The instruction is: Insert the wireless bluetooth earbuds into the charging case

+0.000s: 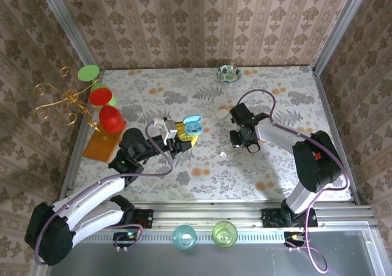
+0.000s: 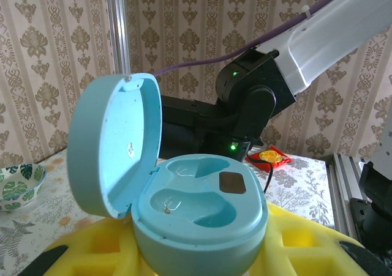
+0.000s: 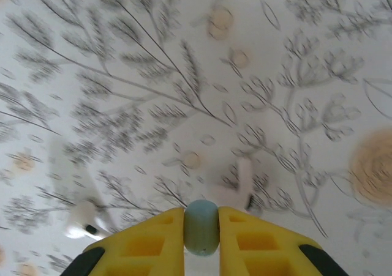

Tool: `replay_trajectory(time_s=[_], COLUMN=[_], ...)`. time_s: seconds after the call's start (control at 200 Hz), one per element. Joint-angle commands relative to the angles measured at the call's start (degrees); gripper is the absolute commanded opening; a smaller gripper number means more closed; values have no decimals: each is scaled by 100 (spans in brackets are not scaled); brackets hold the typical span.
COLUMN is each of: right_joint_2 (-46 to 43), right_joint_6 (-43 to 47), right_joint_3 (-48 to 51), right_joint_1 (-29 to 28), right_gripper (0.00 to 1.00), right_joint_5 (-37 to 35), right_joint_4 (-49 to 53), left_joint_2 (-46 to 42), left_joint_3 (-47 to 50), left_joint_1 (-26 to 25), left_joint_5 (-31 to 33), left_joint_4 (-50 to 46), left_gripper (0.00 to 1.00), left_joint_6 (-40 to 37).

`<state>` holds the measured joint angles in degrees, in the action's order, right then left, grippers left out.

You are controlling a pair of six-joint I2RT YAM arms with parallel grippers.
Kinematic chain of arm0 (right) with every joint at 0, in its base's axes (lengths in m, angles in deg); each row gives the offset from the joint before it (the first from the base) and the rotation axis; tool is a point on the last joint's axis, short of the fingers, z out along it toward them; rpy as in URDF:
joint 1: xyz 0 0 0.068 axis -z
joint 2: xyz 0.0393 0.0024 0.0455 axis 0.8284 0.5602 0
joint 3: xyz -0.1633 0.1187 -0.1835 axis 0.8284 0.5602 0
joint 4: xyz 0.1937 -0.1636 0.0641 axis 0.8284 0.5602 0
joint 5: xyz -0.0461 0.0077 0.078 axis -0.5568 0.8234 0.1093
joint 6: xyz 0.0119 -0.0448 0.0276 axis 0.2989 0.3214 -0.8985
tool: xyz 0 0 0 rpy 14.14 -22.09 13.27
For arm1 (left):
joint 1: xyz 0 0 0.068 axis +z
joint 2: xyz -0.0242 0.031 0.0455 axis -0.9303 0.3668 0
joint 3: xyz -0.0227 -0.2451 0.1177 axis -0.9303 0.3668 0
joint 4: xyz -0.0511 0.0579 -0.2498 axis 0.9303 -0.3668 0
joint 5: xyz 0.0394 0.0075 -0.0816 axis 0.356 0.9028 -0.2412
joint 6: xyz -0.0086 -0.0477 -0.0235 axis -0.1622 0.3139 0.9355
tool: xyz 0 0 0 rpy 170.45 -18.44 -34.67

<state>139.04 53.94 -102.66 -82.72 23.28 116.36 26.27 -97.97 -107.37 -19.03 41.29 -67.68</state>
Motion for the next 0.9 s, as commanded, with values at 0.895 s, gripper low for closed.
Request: replay_trajectory(time_s=[0.895], right_joint_2=[1483], right_joint_6=[-2511], right_joint_3=[-1892], right_joint_1=[-1344], right_gripper=[13], right_joint_5=[-3119], right_joint_4=[2943], left_joint_2=[234], left_joint_3=[-153], left_joint_1=[119], left_joint_5=[33], left_joint_4=[269], left_gripper=[21], left_joint_6=[-115])
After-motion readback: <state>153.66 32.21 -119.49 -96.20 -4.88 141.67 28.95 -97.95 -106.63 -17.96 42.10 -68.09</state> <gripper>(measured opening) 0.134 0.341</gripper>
